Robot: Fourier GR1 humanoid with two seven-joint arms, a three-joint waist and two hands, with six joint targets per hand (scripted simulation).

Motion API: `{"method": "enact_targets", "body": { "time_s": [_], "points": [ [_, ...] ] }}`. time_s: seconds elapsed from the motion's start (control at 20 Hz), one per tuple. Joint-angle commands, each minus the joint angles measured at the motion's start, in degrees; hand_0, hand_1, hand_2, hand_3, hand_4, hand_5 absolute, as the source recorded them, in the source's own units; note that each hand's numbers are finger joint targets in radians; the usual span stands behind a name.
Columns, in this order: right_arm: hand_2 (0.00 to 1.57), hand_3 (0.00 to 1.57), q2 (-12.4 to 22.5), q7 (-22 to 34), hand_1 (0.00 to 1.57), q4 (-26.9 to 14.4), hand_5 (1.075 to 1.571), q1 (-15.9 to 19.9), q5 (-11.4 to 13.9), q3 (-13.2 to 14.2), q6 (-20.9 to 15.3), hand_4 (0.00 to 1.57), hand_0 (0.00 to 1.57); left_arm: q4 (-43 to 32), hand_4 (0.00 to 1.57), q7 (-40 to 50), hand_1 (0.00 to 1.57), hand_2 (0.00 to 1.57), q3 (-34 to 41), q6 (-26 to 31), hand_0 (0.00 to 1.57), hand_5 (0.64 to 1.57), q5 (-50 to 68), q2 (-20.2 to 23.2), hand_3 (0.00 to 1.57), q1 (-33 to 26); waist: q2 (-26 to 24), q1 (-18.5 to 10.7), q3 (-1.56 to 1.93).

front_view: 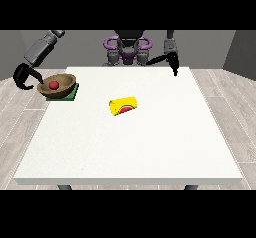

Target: Pick the cup and pour the ball into the bowl, then pick the bowl and place it on the pad

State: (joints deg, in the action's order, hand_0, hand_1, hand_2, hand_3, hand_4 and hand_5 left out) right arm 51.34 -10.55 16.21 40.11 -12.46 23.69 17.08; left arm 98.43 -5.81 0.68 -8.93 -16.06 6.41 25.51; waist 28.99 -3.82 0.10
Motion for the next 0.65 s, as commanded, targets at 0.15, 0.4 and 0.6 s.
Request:
{"method": "enact_targets", "body": {
  "time_s": [0.15, 0.4, 0.6],
  "points": [
    [0.37, 0.21, 2.4, 0.3, 0.00, 0.2, 1.481, 1.7, 0.4, 0.4, -1.5, 0.00, 0.00, 2.2, 0.00, -0.5, 0.00, 0.00, 1.4, -0.2, 0.00, 1.566, 0.3, 0.9, 0.00, -0.9, 1.3, 1.0, -0.02],
    [0.26, 0.06, 4.3, 4.0, 0.00, -0.4, 1.493, 1.5, 0.3, 0.2, 2.0, 0.00, 0.00, 3.3, 0.00, -0.9, 0.00, 0.00, -2.2, -0.2, 0.00, 1.569, -0.2, -2.1, 0.00, -6.7, -3.4, 0.8, -0.05],
    [0.19, 0.29, 9.2, 9.6, 0.00, 1.1, 1.503, 4.7, -2.4, 1.8, 9.2, 0.00, 0.00, -3.0, 0.00, -0.2, 0.00, 0.00, 0.4, 0.0, 0.00, 1.569, 0.9, -1.4, 0.00, -4.4, -8.3, 3.0, -0.13]
  ]
}}
